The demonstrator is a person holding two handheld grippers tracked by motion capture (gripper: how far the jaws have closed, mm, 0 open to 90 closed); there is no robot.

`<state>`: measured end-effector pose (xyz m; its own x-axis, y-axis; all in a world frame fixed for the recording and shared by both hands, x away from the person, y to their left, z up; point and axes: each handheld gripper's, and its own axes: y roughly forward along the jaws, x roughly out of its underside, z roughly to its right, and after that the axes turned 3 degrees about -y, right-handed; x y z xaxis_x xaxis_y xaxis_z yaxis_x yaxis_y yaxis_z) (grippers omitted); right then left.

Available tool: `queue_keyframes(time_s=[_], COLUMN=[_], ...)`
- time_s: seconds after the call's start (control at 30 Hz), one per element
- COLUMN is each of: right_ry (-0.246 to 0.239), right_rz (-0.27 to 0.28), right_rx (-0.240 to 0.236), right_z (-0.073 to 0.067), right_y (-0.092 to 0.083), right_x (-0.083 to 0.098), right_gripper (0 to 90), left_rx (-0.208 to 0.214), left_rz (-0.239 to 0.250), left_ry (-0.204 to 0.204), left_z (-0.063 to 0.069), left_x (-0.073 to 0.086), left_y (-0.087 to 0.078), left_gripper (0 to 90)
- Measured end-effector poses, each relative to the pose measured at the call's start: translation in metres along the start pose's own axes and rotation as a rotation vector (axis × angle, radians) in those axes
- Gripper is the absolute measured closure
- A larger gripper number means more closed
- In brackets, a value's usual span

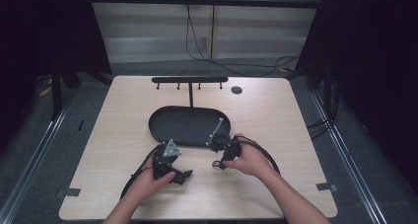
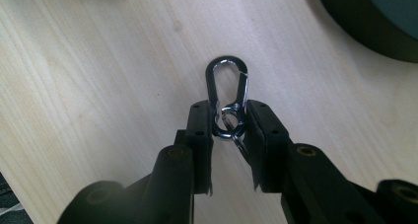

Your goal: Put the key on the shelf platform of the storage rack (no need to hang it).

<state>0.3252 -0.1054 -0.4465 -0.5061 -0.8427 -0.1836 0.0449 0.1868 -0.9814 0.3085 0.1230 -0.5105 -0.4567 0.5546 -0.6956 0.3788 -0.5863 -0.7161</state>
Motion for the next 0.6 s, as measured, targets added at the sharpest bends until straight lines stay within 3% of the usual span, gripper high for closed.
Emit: queue_keyframes(time_s=[0.6], right_ry=[0.021], right_rz=[0.012], right_rx=[0.015], right_z=[0.007], right_y=[-0.025], right_x=[0.000], right_gripper=[73.3], left_rx=[-0.003], left_rz=[0.007], left_ry=[-0.003], left_z=[0.001], left_x=[0.000], left_y=[0.001], left_gripper=[0.0])
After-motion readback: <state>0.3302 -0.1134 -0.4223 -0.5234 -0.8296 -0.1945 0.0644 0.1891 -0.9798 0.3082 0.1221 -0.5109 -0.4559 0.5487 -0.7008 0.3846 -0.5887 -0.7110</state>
